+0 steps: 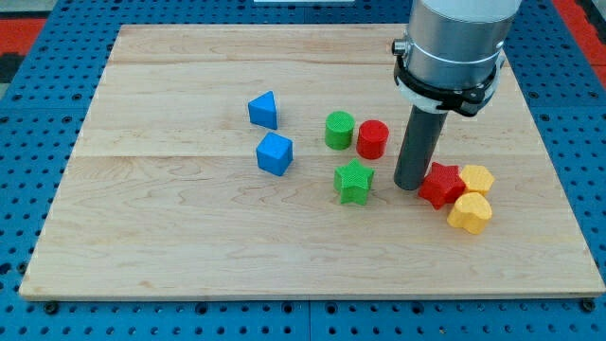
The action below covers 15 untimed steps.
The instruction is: Place the blue cube in between the red circle and red star
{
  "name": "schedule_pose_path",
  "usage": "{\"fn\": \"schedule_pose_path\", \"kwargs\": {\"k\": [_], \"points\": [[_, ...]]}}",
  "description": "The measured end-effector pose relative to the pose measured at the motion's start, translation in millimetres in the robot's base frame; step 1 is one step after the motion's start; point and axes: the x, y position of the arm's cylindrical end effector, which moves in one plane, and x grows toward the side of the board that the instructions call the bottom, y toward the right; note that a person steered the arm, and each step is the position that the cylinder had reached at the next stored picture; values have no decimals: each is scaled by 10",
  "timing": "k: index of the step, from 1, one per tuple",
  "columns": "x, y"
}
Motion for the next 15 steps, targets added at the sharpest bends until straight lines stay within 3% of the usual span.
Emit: {"fn": "schedule_pose_path", "kwargs": {"k": [2,4,6,9,10,11,12,15], "points": [[120,-149],[671,-338],[756,-754],[548,-964],[123,-1028],[64,-1033],[-93,-973],[-30,-317]]}}
